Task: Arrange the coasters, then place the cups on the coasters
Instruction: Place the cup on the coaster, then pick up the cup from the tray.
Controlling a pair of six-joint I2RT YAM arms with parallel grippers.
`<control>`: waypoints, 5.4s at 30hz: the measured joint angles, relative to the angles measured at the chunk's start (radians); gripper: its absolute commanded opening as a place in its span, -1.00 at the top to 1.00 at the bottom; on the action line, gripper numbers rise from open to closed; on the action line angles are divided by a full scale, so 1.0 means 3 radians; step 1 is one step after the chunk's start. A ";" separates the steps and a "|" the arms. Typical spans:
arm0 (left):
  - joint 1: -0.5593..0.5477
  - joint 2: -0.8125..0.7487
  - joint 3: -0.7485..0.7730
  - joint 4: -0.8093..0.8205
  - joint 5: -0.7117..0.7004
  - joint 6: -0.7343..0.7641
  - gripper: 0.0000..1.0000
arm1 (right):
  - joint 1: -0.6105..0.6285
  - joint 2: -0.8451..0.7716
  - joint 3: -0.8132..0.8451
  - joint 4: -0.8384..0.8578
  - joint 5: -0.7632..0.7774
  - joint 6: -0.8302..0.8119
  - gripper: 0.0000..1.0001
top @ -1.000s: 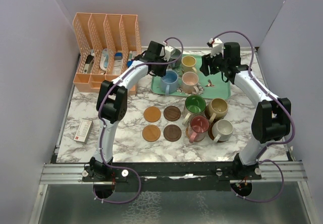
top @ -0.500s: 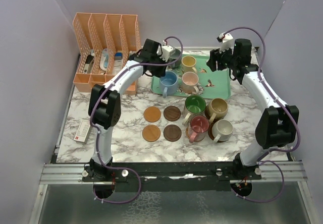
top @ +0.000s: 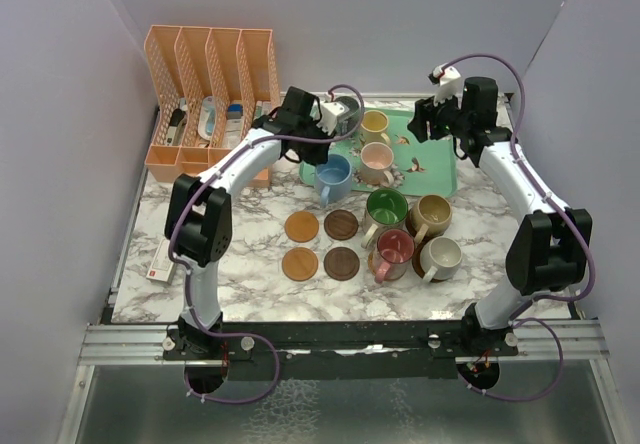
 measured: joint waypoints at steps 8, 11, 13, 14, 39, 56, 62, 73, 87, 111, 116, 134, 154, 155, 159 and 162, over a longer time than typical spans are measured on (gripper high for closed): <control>-0.0160 -0.0370 -0.0501 -0.0038 0.0028 0.0126 1.00 | -0.0022 0.0001 0.0000 0.0000 -0.0001 0.0000 -0.17; -0.0249 -0.0490 -0.0610 -0.0029 0.0038 0.0136 1.00 | -0.0022 0.0005 0.0000 0.0000 -0.0003 0.0000 -0.17; -0.0305 -0.0514 -0.0645 -0.0024 0.0038 0.0121 1.00 | -0.0022 0.0014 0.0000 0.0000 -0.0009 0.0000 -0.17; -0.0328 -0.0515 -0.0654 -0.0022 0.0038 0.0108 1.00 | -0.0022 0.0020 0.0000 0.0000 -0.0011 0.0000 -0.17; -0.0422 -0.0456 -0.0865 0.0098 0.0071 0.0083 1.00 | -0.0041 0.0066 0.0000 0.0000 -0.0062 0.0000 -0.17; -0.0469 -0.0407 -0.0937 0.0158 0.0041 0.0047 1.00 | -0.0043 0.0083 0.0000 -0.0004 -0.0093 -0.0001 -0.17; -0.0470 -0.0407 -0.0988 0.0168 0.0034 0.0046 1.00 | -0.0045 0.0083 0.0000 -0.0004 -0.0098 -0.0001 -0.17; -0.0490 -0.0407 -0.1035 0.0197 0.0034 0.0046 1.00 | -0.0062 0.0083 0.0000 -0.0004 -0.0104 -0.0001 -0.17; -0.0491 -0.0407 -0.1050 0.0226 0.0034 0.0046 0.70 | -0.0065 0.0083 0.0000 -0.0004 -0.0128 -0.0001 -0.17; -0.0507 -0.0581 -0.1057 0.0298 0.0089 0.0093 0.00 | -0.0065 0.0231 0.0011 -0.0121 -0.0351 -0.0078 -0.18; -0.0509 -0.0703 -0.1057 0.0301 -0.0008 0.0154 -0.09 | -0.0065 0.0371 0.0071 -0.0298 -0.0526 -0.0184 -0.18; -0.0492 -0.1083 -0.1125 0.0458 -0.0455 0.0197 -0.20 | 0.0057 0.0923 0.0509 -0.0712 -0.0697 -0.0290 -0.11; -0.0490 -0.1100 -0.1141 0.0474 -0.0459 0.0212 -0.20 | 0.0314 0.1181 0.0710 -0.0762 -0.0690 -0.0112 0.13; -0.0490 -0.1100 -0.1141 0.0473 -0.0459 0.0212 -0.20 | 0.0329 0.1186 0.0713 -0.0762 -0.0692 -0.0102 0.14; -0.0490 -0.1100 -0.1141 0.0473 -0.0463 0.0223 -0.20 | 0.0402 0.1194 0.0720 -0.0764 -0.0697 -0.0048 0.18; -0.0490 -0.1100 -0.1141 0.0473 -0.0464 0.0229 -0.20 | 0.0453 0.1226 0.0765 -0.0771 -0.0704 -0.0009 0.22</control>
